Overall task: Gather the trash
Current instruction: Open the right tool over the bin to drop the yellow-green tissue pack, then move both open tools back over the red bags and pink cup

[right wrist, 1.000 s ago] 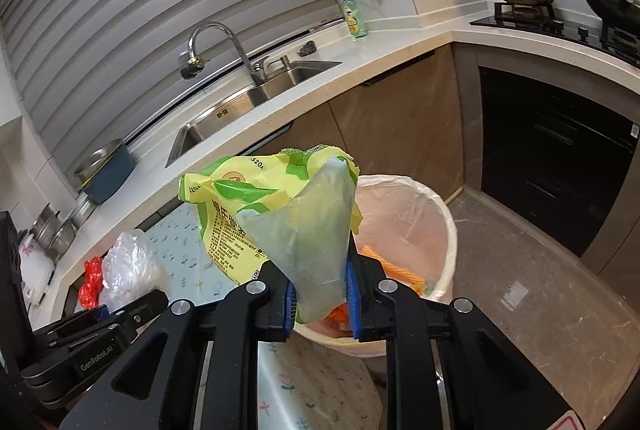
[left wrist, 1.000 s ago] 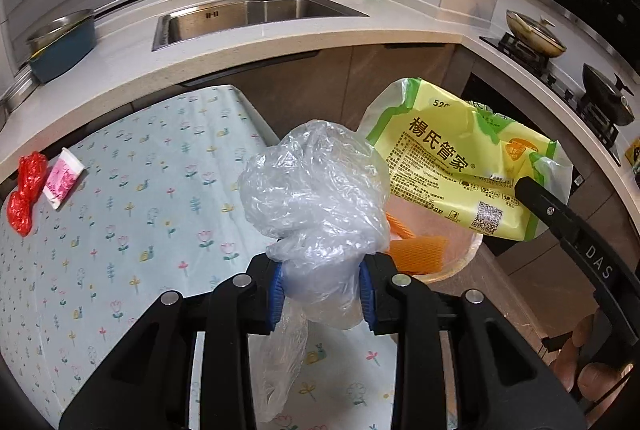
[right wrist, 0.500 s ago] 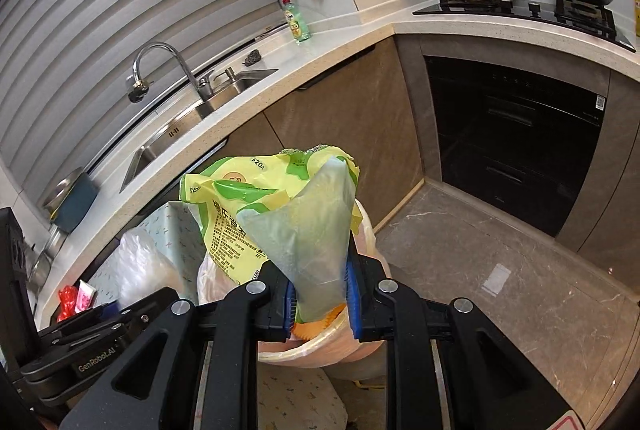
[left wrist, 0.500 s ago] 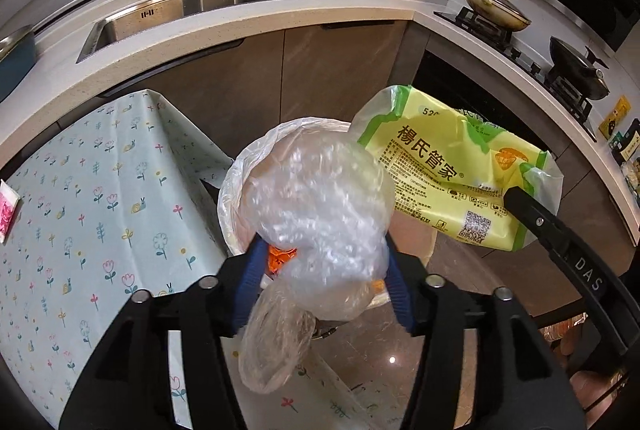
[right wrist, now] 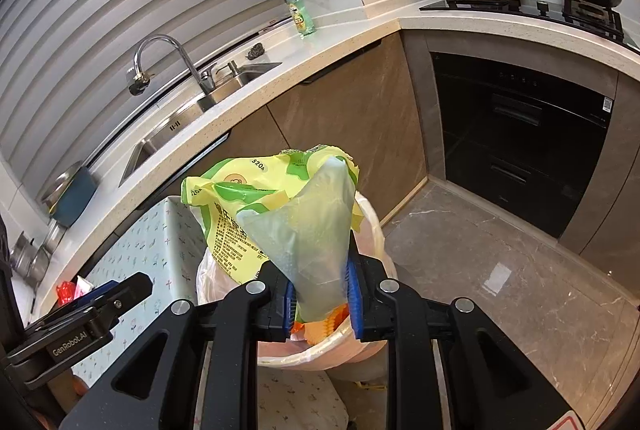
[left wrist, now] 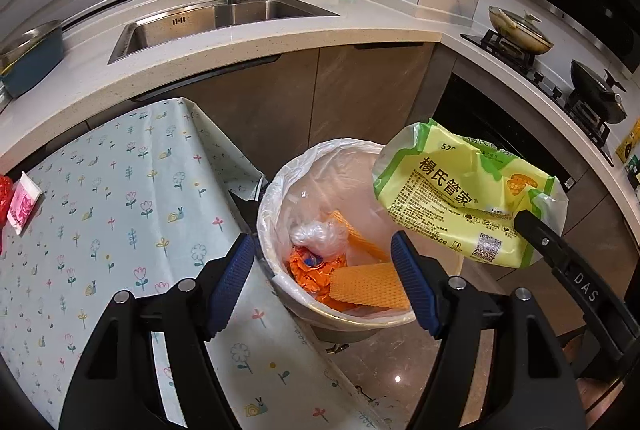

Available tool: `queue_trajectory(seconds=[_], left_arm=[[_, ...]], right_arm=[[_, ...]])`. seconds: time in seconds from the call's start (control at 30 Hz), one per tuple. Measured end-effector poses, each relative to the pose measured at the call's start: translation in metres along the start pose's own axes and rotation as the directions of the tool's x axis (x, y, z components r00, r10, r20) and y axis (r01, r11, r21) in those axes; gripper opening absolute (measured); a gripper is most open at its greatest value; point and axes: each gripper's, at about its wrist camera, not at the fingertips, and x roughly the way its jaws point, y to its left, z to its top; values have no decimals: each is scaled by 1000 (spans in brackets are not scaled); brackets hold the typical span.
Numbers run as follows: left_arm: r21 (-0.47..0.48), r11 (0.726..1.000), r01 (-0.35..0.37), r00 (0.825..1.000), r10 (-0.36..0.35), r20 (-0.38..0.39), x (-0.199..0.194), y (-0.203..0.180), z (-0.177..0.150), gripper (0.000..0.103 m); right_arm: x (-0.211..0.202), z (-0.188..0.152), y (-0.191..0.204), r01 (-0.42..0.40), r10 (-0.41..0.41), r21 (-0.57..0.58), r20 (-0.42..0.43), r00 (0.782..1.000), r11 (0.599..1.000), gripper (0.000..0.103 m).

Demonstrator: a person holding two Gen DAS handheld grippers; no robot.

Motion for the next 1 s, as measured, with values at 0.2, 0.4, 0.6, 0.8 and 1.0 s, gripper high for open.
queue_trajectory(seconds=[0.2,0.4,0.6,0.8,1.0], left_arm=[[-39,999,-30,999,30,14,-8,20,-3,68],[-60,996,-62,998,63,31,-15,37,-5,71],[-83,990,-110,992,115,55,-22,54,-10,79],[-111,985,-129,989,136,59,-28,68,-16,79],[-139,979,-147,985,157,68,-39,84,-22,79]], right_arm=[[10,-3,16,-18,17,-24,-19,1000,1000,22],[20,-2,34,-37,36,-43,-22,999,998,32],[22,-3,52,-43,43,-59,-2,999,997,60],[17,-3,68,-67,67,-80,0,998,995,60],[10,-13,97,-105,104,-134,-15,995,985,62]])
